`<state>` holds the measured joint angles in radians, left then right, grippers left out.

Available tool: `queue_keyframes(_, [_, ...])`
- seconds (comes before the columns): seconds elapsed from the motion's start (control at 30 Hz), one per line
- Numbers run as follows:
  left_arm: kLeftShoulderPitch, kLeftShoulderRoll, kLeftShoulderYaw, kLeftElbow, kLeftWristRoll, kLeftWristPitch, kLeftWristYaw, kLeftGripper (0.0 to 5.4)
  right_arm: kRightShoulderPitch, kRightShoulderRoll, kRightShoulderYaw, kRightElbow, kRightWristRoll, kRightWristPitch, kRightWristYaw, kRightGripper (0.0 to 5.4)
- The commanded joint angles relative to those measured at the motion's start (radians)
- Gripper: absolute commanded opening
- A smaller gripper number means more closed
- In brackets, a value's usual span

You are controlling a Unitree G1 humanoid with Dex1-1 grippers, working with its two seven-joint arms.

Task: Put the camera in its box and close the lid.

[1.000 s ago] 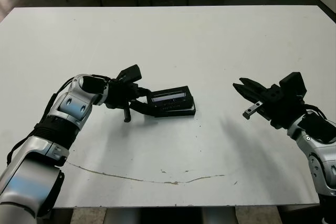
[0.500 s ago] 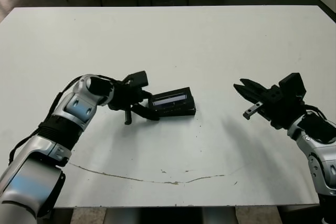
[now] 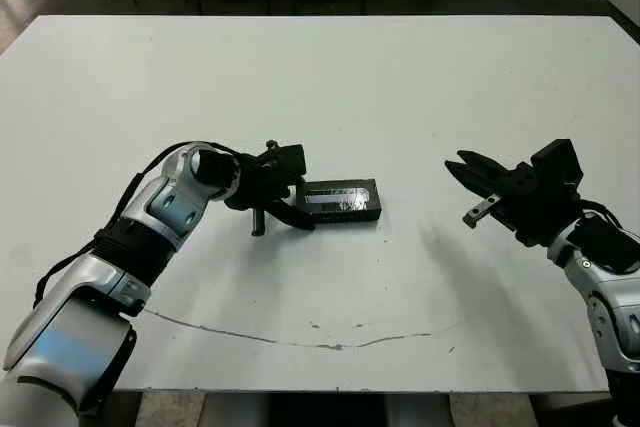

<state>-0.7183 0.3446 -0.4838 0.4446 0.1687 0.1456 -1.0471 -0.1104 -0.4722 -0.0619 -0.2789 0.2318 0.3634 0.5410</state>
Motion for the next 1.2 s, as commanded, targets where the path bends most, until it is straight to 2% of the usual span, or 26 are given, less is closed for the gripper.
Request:
queue_keyframes(0.03, [0.018,-0.037,-0.040,0.020,0.028,0.047,0.001,0.57,0.005,-0.009,0.001,0.010,-0.001,0.005,0.006,0.00])
queue_keyframes(0.33, [-0.011,-0.053,-0.033,0.027,-0.014,0.103,-0.087,0.57,0.009,-0.008,0.002,0.011,0.005,0.004,0.007,0.00])
queue_keyframes(0.47, [-0.007,-0.022,-0.040,0.022,-0.003,0.086,-0.115,1.38,0.010,-0.006,0.001,0.009,0.008,0.005,0.007,0.00])
queue_keyframes(0.53, [-0.006,-0.005,-0.043,0.037,0.000,0.042,-0.133,1.86,0.010,-0.005,0.002,0.011,0.008,0.000,0.007,0.00])
queue_keyframes(0.8, [0.018,0.061,-0.020,0.060,-0.018,-0.033,-0.197,3.73,0.011,-0.002,0.009,0.002,0.004,0.006,-0.002,0.00])
queue_keyframes(1.03, [0.101,0.199,0.035,-0.063,-0.045,-0.052,-0.221,5.37,0.014,0.004,0.002,0.016,0.020,-0.013,0.008,0.00])
queue_keyframes(1.2, [0.158,0.303,0.089,-0.141,-0.045,-0.062,-0.203,5.37,0.009,0.001,0.016,-0.001,0.004,0.013,-0.012,0.00])
